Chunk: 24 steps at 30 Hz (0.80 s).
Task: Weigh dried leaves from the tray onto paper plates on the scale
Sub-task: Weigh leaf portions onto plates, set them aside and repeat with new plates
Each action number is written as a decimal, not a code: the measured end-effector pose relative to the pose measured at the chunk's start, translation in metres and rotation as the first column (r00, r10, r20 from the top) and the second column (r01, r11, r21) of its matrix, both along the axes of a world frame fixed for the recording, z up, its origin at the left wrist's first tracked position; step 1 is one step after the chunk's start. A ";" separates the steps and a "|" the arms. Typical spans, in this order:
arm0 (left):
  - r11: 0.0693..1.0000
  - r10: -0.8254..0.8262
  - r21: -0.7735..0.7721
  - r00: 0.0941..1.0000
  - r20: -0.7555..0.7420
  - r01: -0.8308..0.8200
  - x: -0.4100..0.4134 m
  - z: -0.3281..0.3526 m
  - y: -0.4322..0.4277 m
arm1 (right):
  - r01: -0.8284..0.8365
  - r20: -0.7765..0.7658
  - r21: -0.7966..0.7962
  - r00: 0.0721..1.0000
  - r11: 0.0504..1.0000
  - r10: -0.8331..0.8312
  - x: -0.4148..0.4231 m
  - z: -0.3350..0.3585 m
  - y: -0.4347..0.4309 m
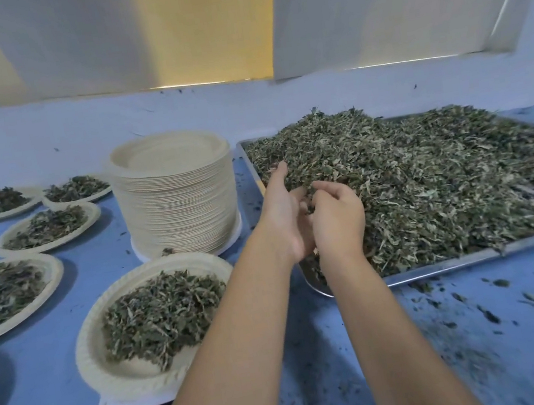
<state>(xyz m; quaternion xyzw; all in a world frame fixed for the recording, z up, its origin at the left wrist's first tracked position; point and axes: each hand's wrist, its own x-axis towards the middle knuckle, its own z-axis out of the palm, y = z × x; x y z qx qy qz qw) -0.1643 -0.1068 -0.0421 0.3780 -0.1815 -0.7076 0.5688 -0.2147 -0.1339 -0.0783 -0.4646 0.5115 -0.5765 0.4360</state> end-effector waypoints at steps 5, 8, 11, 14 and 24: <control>0.999 -0.044 0.010 0.997 0.070 0.043 -0.001 0.004 0.004 | -0.010 0.016 0.022 1.000 1.000 0.009 0.001 -0.004 0.001; 0.999 0.025 0.019 0.995 0.098 -0.027 0.001 0.005 0.004 | 0.003 0.037 0.005 0.999 1.000 -0.003 0.003 -0.004 0.003; 0.998 0.047 -0.036 0.995 0.092 -0.044 0.006 0.010 0.014 | -0.034 0.148 0.017 0.988 0.999 0.031 0.011 0.000 0.007; 0.988 0.147 -0.064 0.981 0.126 -0.140 0.018 0.015 0.027 | -0.093 0.229 -0.012 0.969 0.996 0.093 0.025 0.003 0.016; 0.799 0.600 -0.339 0.703 0.381 -0.498 0.107 0.016 0.115 | -0.403 0.108 -0.049 0.908 0.914 0.406 0.055 -0.010 0.053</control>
